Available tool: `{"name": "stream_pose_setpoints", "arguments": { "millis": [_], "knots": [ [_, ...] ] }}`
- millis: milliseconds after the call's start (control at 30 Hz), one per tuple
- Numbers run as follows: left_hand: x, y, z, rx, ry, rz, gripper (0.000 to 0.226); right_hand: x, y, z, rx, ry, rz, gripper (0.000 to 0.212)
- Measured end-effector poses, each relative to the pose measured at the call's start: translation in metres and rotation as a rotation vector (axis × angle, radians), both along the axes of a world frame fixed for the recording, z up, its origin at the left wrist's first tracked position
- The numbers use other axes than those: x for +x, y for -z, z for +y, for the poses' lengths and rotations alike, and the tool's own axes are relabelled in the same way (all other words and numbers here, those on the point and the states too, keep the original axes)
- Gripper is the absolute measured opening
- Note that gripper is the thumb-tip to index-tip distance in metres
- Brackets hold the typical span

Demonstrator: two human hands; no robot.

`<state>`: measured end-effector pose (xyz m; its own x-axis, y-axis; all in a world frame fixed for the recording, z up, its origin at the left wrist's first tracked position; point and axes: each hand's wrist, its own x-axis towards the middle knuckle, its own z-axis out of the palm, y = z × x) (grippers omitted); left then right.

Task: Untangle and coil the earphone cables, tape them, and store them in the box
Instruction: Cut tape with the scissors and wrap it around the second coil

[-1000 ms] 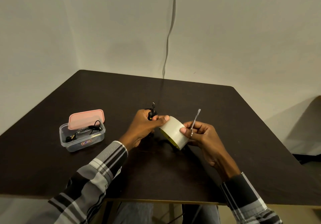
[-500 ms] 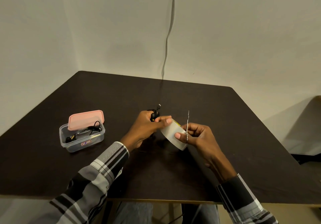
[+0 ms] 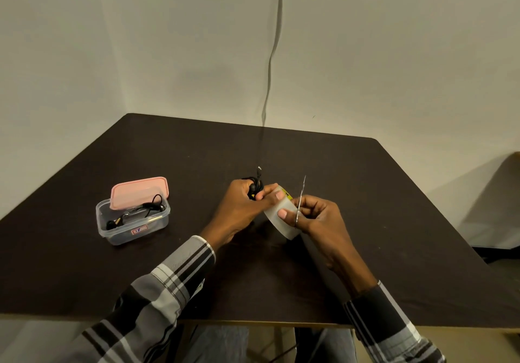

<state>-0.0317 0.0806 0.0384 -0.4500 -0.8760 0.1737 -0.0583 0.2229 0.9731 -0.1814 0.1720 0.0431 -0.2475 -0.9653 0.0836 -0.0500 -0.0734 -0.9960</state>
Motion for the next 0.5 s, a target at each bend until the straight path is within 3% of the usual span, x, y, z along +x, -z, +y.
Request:
{"name": "stream_pose_setpoints", "arguments": {
  "millis": [133,233,400,500],
  "knots": [
    [0.0,0.0,0.0,-0.049,0.003,-0.019,0.055,0.003,-0.001,-0.002,-0.014,0.025,0.024,0.008],
    [-0.004,-0.001,0.001,-0.114,-0.069,-0.039,0.036,0.007,-0.003,-0.002,-0.041,0.015,0.075,0.006],
    [-0.004,-0.005,-0.002,-0.235,-0.206,-0.091,0.039,0.012,-0.003,-0.004,-0.048,0.0,0.161,0.008],
    [-0.001,-0.011,-0.002,-0.246,-0.225,-0.108,0.023,0.011,-0.004,-0.005,-0.045,-0.039,0.194,0.011]
  ]
}}
